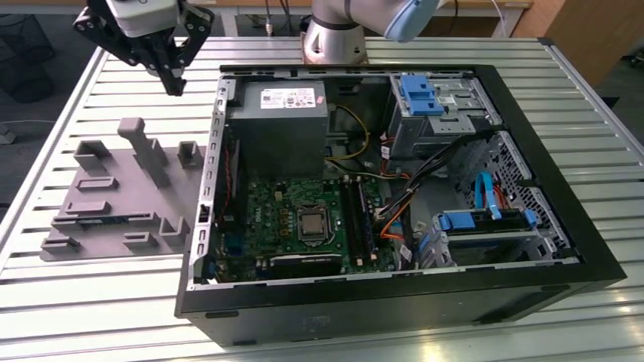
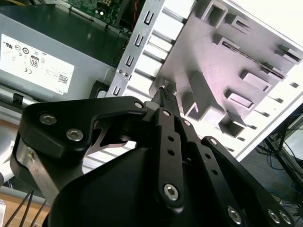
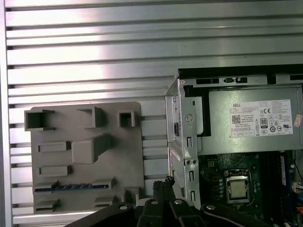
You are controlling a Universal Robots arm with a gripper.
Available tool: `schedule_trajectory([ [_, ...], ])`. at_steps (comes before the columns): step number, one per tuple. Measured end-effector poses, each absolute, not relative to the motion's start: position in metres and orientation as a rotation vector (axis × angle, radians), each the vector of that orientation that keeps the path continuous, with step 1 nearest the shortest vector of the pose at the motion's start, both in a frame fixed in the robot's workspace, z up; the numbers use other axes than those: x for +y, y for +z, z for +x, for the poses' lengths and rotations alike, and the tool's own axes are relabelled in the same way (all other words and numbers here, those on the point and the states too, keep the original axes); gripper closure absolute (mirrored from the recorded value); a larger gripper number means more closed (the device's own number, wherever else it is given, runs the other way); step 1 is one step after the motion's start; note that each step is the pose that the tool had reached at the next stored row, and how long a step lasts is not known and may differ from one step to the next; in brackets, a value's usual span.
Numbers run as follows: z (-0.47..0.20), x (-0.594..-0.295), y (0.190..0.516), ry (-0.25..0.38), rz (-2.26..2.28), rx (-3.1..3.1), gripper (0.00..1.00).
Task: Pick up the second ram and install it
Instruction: 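Reach for the second ram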
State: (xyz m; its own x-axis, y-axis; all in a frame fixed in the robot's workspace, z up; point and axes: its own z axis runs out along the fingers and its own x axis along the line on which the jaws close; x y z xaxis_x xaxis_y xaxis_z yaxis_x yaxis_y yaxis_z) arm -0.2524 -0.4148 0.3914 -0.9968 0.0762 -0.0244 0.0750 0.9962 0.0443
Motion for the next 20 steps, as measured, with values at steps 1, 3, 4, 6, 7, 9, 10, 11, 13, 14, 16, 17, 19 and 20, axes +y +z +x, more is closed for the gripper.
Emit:
schedule_trajectory([
  [1, -0.254, -0.415, 0.391, 0.068, 0.118, 3.112, 0.89],
  [3, -0.259, -0.415, 0.391, 0.068, 0.118, 3.112, 0.89],
  [4, -0.261, -0.415, 0.391, 0.068, 0.118, 3.112, 0.89],
  [6, -0.266, -0.415, 0.391, 0.068, 0.118, 3.112, 0.89],
  [7, -0.268, -0.415, 0.391, 0.068, 0.118, 3.112, 0.89],
  [9, -0.272, -0.415, 0.391, 0.068, 0.118, 3.112, 0.89],
  [10, -0.274, -0.415, 0.391, 0.068, 0.118, 3.112, 0.89],
  [11, -0.276, -0.415, 0.391, 0.068, 0.118, 3.112, 0.89],
  [13, -0.28, -0.415, 0.391, 0.068, 0.118, 3.113, 0.89],
  [14, -0.282, -0.415, 0.391, 0.068, 0.118, 3.113, 0.89],
  [16, -0.287, -0.415, 0.391, 0.068, 0.118, 3.112, 0.89],
  [17, -0.289, -0.415, 0.391, 0.068, 0.118, 3.112, 0.89],
  [19, -0.294, -0.416, 0.39, 0.068, 0.118, 3.112, 0.89],
  [20, -0.296, -0.416, 0.39, 0.068, 0.118, 3.112, 0.89],
])
